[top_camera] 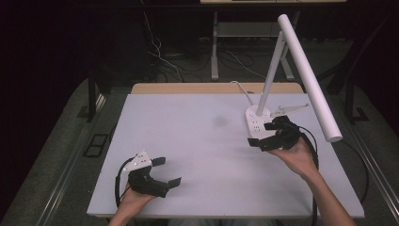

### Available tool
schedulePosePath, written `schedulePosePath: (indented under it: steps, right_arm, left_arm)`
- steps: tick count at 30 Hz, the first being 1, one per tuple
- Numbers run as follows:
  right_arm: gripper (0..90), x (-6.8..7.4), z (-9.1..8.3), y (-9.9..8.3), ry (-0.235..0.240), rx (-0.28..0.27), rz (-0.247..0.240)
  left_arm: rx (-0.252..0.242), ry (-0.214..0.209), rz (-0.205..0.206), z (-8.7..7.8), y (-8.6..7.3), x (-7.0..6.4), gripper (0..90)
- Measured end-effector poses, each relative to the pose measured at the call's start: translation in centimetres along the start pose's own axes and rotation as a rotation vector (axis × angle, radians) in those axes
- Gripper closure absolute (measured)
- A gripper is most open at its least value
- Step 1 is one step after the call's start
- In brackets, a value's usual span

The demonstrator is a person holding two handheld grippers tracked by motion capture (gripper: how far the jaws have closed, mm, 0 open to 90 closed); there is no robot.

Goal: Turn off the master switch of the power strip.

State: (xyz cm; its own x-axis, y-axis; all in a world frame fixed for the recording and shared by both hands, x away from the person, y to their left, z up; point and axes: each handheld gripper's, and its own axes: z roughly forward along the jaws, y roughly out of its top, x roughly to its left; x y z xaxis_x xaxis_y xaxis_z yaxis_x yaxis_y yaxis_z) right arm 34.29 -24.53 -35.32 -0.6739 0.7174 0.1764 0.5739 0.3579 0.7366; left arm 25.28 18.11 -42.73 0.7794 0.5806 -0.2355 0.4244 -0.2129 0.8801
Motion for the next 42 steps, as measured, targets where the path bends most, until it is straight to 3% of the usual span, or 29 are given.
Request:
schedulePosePath:
  steps: [21,36,42]
  right_arm:
    - [3.3,-0.5,2.6,2.8,-0.026,0.055,-0.025]
    - [3.6,-1.6,4.5,3.9,-0.085,0.109,-0.046]
    - [7.9,-2.4,4.8,4.3,-0.110,0.116,-0.047]
  left_arm:
    - [-0.001,0.001,-0.003,-0.1,0.0,0.1,0.0]
    - [0.010,-0.004,0.005,-0.1,0.0,0.2,0.0]
    - [0.010,-0.004,0.005,-0.1,0.0,0.2,0.0]
